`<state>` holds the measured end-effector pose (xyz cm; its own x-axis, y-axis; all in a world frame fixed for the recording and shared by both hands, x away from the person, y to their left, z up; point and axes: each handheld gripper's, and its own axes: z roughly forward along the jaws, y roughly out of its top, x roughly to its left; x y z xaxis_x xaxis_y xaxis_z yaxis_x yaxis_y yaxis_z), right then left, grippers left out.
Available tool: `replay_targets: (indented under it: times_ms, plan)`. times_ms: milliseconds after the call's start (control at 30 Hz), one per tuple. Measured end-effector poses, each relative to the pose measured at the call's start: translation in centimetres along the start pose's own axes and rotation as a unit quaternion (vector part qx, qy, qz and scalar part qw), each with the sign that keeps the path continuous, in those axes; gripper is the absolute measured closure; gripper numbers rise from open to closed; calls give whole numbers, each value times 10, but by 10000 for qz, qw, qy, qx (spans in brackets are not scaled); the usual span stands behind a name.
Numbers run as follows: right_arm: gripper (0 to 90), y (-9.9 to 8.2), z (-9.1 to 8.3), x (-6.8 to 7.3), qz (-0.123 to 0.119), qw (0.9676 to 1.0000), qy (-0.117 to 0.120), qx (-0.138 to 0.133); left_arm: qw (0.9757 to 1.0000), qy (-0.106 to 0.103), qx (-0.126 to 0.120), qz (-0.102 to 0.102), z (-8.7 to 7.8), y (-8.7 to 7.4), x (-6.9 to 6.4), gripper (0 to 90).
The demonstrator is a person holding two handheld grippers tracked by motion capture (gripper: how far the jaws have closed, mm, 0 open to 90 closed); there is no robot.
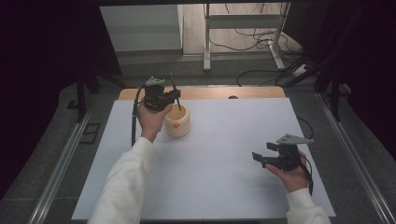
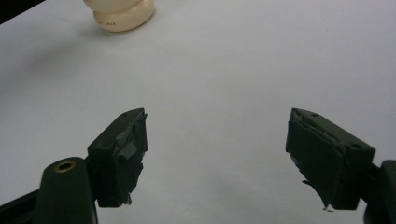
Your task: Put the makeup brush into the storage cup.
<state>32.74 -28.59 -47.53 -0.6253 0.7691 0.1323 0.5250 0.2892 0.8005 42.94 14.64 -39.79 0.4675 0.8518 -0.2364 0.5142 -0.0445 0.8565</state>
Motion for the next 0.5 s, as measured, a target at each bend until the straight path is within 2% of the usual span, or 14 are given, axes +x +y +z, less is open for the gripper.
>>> replay_targets:
  times_ms: [500]
  plan:
    - [219, 0, 0, -2, -2, 10000, -32, 25, 9995, 198, 243, -94, 13, -13, 17, 830]
